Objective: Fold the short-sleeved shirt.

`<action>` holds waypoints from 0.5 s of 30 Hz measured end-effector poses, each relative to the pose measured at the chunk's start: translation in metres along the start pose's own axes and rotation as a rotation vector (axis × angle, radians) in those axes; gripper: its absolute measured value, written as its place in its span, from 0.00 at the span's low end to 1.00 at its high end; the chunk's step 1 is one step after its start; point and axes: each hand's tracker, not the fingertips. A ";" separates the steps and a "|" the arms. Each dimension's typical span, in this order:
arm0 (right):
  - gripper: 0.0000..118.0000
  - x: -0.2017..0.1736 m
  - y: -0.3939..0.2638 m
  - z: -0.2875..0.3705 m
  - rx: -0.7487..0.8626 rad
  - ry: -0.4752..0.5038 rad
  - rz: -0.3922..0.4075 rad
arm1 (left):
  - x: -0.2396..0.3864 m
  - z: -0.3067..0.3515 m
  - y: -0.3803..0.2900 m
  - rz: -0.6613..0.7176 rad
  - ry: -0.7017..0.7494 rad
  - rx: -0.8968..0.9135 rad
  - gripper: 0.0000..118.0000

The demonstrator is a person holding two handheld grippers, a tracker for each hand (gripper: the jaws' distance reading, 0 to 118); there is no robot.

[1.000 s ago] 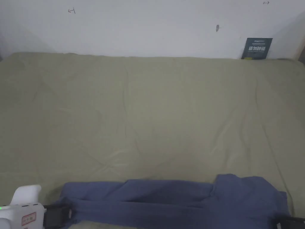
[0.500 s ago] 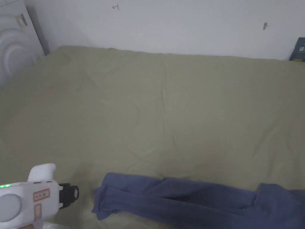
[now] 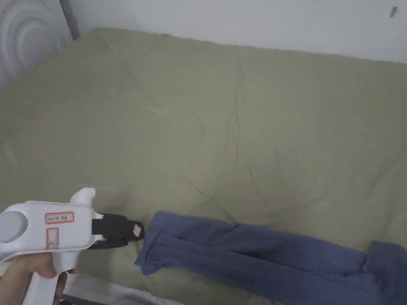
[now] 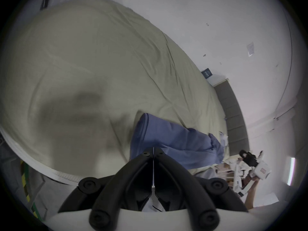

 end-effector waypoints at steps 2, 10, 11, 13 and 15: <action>0.01 -0.006 -0.003 0.000 -0.011 0.007 -0.007 | -0.003 -0.001 0.006 -0.002 -0.006 -0.007 0.00; 0.01 -0.015 -0.010 0.000 -0.032 0.017 -0.021 | -0.008 -0.011 0.019 -0.038 -0.063 -0.068 0.47; 0.01 -0.016 -0.011 0.000 -0.036 0.021 -0.026 | -0.010 -0.016 0.021 -0.049 -0.060 -0.080 0.85; 0.01 -0.018 -0.011 -0.001 -0.045 0.031 -0.035 | -0.009 -0.016 0.024 -0.078 -0.127 -0.056 0.99; 0.01 -0.022 -0.013 -0.001 -0.053 0.030 -0.032 | -0.020 -0.022 0.027 0.004 -0.148 -0.110 0.99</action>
